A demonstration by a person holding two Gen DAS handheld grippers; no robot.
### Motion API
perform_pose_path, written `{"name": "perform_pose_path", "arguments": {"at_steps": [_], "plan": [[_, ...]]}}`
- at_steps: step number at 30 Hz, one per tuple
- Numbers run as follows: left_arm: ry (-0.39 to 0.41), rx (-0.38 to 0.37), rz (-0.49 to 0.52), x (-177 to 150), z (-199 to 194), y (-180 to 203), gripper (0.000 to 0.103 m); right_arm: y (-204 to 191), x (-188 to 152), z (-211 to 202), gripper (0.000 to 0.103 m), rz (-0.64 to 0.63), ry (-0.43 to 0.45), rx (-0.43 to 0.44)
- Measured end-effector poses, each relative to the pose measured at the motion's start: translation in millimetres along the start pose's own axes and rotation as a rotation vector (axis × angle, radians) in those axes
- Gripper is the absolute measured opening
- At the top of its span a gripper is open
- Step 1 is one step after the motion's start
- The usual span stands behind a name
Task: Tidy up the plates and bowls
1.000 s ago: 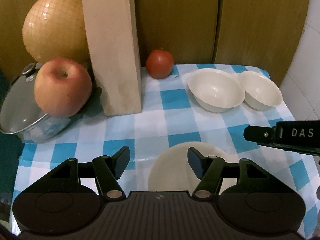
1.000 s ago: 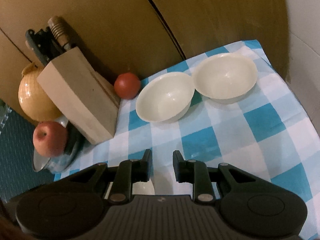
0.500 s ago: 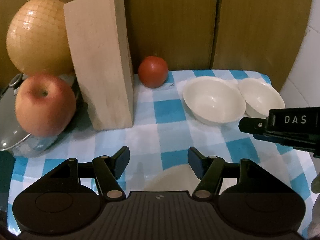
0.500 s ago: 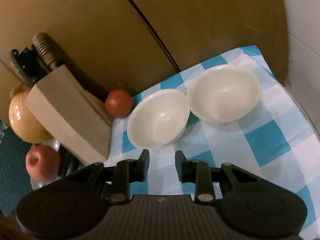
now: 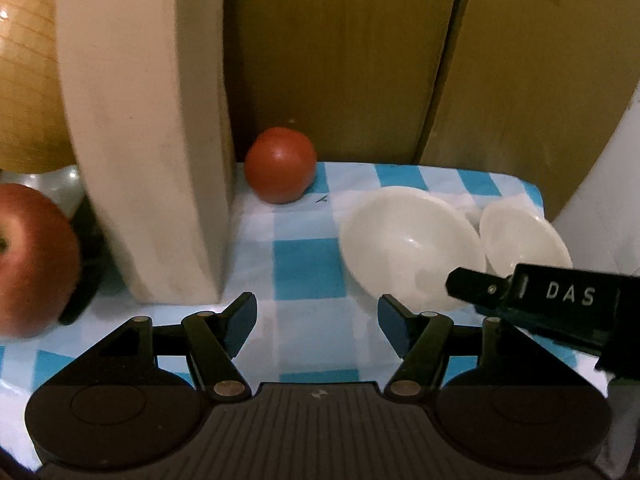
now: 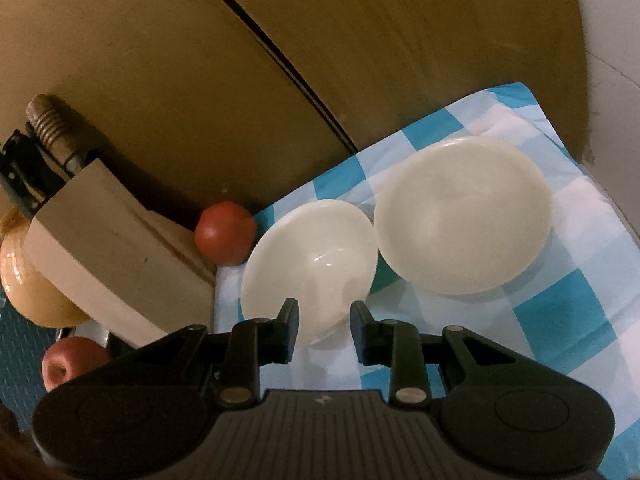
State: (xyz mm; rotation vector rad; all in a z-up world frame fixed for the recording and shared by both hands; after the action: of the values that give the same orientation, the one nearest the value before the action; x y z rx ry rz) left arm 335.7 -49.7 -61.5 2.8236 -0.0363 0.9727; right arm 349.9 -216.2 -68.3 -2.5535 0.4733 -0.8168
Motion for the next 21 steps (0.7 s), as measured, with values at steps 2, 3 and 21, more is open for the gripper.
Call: {"name": "perform_pose_path", "arguments": {"at_steps": [2, 3, 21], "plan": [[-0.009, -0.011, -0.011, 1, 8, -1, 0.074, 2, 0, 3, 0.026, 0.012, -0.007, -0.006], [-0.012, -0.012, -0.017, 1, 12, -1, 0.074, 4, 0, 3, 0.026, 0.019, -0.009, -0.009], [-0.087, -0.086, -0.076, 8, 55, -11, 0.047, 4, -4, 41, 0.014, 0.025, -0.051, -0.016]]}}
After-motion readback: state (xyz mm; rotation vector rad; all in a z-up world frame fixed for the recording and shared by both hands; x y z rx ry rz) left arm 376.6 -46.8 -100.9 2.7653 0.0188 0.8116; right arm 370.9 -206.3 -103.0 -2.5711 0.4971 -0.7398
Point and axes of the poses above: each gripper's, at about its wrist camera, not at the fingertips, and z roughly the way its jaws point, y to its right, x to its top, the point moved 3 cm from there along z, roughly the way its jaws point, and after that the axes turned 6 degrees about -x, right-handed, at the moved point
